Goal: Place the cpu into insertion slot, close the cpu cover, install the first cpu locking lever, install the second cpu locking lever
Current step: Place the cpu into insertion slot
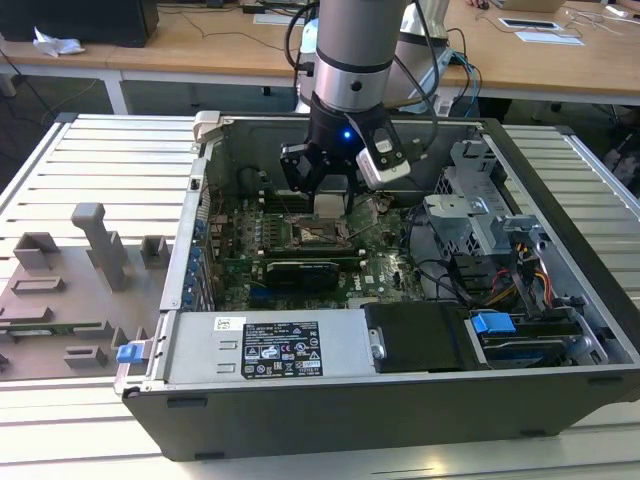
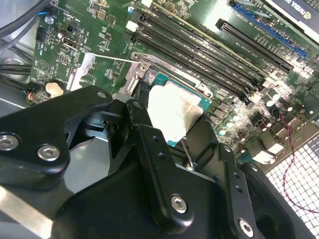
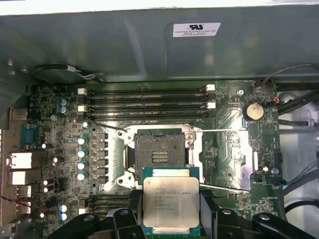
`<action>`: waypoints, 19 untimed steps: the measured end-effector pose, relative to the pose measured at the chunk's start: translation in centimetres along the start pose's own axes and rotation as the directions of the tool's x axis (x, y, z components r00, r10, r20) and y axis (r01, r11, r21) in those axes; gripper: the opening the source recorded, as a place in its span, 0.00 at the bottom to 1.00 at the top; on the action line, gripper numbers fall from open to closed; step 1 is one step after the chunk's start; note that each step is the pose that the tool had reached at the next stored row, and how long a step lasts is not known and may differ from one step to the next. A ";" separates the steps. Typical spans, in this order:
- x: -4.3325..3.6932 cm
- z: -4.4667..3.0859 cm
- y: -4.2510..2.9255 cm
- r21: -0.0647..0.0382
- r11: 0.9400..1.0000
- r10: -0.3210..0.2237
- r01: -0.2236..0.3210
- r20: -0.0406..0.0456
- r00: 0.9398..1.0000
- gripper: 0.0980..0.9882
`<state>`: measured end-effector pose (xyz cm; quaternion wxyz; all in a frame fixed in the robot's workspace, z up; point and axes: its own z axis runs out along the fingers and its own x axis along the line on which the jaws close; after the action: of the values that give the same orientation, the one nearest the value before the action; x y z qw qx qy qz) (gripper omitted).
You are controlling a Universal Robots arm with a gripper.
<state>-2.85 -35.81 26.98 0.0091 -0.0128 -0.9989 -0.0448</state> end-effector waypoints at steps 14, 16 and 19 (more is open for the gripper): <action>-0.02 0.83 -0.07 0.000 1.000 0.000 0.000 0.000 1.000 0.50; -0.02 0.92 -0.08 0.000 1.000 0.000 0.000 0.000 1.000 0.50; -0.02 1.08 -0.10 0.000 1.000 0.000 0.000 0.000 1.000 0.50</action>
<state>-2.85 -35.81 25.89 0.0091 -0.0128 -0.9989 -0.0448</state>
